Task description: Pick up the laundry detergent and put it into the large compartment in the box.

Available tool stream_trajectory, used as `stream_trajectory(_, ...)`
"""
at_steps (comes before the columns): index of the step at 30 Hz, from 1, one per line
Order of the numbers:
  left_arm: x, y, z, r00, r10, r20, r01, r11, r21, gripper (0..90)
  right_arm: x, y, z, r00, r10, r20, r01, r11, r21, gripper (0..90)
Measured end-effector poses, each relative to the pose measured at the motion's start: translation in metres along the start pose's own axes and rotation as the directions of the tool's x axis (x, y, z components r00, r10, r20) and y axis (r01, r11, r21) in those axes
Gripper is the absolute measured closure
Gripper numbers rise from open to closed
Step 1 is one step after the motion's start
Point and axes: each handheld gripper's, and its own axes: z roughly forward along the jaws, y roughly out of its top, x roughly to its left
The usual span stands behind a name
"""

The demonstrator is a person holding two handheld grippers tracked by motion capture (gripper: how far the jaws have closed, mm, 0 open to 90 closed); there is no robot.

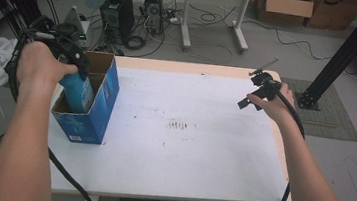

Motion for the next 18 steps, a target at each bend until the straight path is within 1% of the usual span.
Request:
stream_trajectory(6,0.0,-0.001,0.02,1.0,0.003,0.004,-0.003,0.9993,0.036,36.9,-0.001,-0.001,0.001,1.0,0.004,-0.001,-0.004,1.0,-0.001,30.8)
stream_trajectory(9,-0.001,-0.001,0.029,1.0,0.005,0.003,-0.005,0.999,0.044,36.9,-0.002,-0.002,0.004,1.0,0.001,-0.001,-0.001,1.0,0.005,30.8)
stream_trajectory(14,-0.002,0.0,0.039,0.9999,0.013,0.008,-0.013,0.9983,0.057,36.9,-0.001,-0.004,0.004,1.0,0.006,0.002,-0.006,1.0,0.011,30.8)
stream_trajectory(18,-0.003,-0.001,0.043,0.9997,0.016,0.017,-0.017,0.9979,0.062,36.9,-0.003,-0.006,0.001,0.9999,0.008,0.007,-0.008,1.0,0.007,30.8)
